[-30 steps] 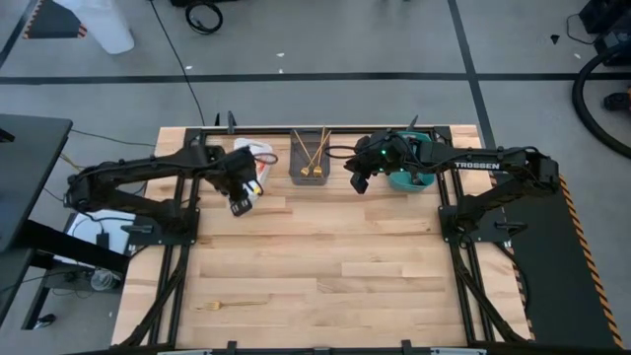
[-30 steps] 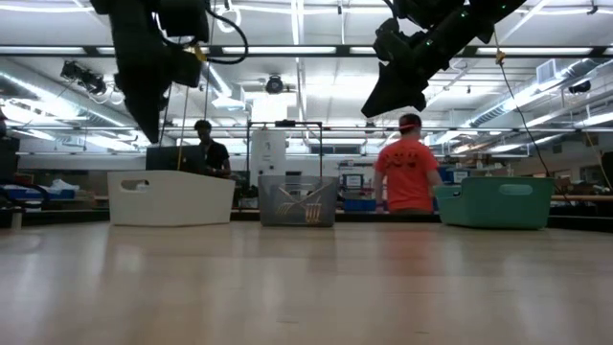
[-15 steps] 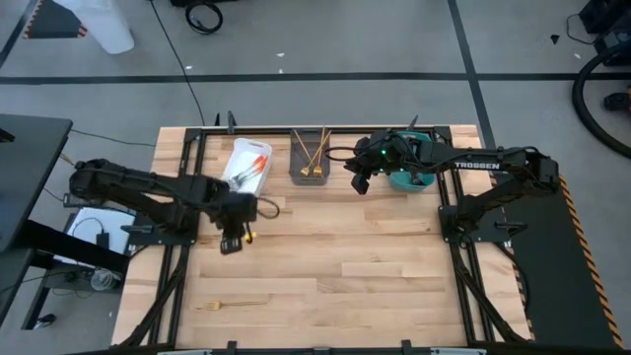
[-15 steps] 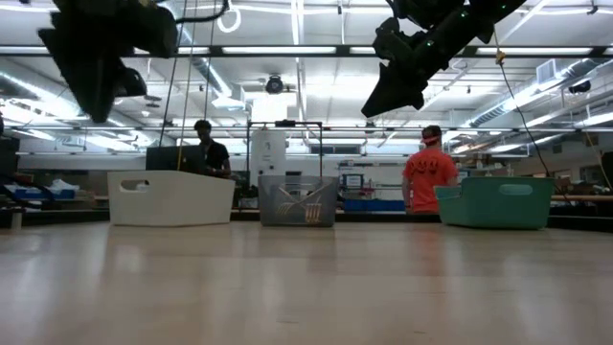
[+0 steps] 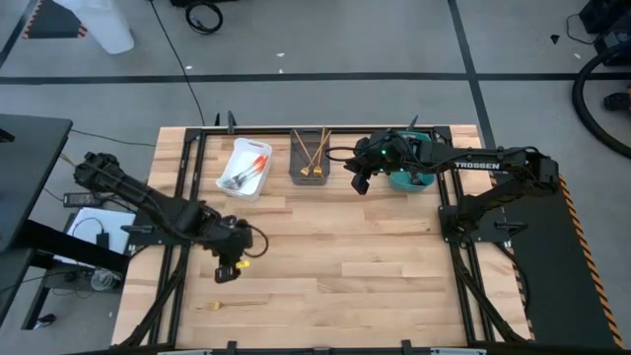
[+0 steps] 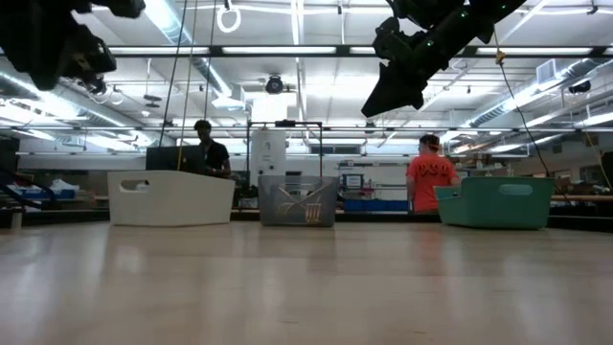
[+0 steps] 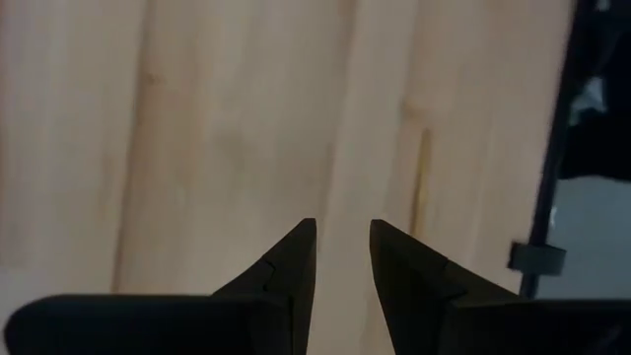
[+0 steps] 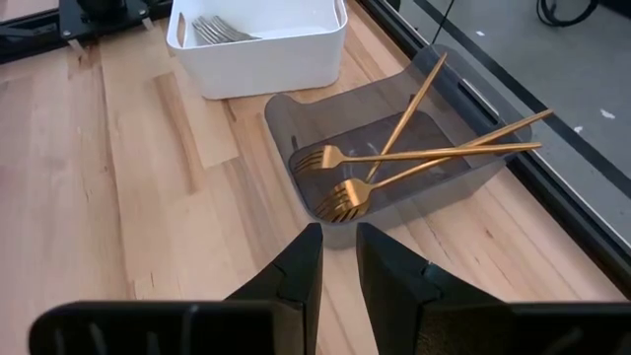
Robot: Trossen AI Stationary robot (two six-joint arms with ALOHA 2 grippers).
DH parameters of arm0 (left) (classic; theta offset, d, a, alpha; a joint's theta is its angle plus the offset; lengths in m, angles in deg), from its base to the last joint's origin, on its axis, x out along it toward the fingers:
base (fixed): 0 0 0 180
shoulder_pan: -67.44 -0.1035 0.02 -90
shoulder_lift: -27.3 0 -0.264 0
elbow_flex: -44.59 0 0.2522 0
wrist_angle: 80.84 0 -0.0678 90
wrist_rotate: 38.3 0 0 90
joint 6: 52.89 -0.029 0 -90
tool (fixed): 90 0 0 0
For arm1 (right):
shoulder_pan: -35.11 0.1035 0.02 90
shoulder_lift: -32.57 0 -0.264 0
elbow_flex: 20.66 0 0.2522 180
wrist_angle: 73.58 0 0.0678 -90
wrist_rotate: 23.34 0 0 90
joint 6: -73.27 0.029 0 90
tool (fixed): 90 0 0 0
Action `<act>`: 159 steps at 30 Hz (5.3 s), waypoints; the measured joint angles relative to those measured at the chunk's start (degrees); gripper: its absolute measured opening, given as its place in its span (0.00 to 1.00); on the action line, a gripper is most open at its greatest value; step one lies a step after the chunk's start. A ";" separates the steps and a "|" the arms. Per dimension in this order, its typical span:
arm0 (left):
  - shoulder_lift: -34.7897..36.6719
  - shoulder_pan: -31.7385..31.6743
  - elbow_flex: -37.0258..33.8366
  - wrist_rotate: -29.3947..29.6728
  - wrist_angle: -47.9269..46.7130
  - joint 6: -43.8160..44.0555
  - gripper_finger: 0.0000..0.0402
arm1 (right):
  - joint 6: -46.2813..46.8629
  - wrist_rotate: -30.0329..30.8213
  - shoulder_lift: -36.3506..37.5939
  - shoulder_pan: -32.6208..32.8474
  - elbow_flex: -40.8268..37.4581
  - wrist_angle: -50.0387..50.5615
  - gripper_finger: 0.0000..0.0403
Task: Sort silverware by color (type)
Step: Put the yellow fork into the black bin
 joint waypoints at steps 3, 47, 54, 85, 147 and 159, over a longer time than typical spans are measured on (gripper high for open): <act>-0.74 3.21 0.00 0.45 1.25 0.16 0.26 | 0.00 0.02 0.00 0.00 -0.01 -0.23 0.19; -23.79 27.88 0.17 3.87 12.47 29.81 0.25 | 1.77 -1.51 0.00 0.00 -0.02 -0.12 0.19; -25.08 27.88 0.17 5.48 12.26 29.80 0.25 | 1.92 -1.51 0.00 0.00 -0.02 -0.19 0.19; -29.73 26.34 0.14 5.49 13.16 30.08 0.03 | 7.31 -4.58 0.00 0.00 -0.02 -0.93 0.19; -11.45 -17.77 0.17 35.43 53.84 2.11 0.03 | 15.10 -10.75 3.34 0.33 -0.01 -16.21 0.19; -11.47 -23.51 0.17 35.42 66.02 -2.07 0.03 | 16.17 -13.17 2.98 2.26 -0.02 -27.81 0.23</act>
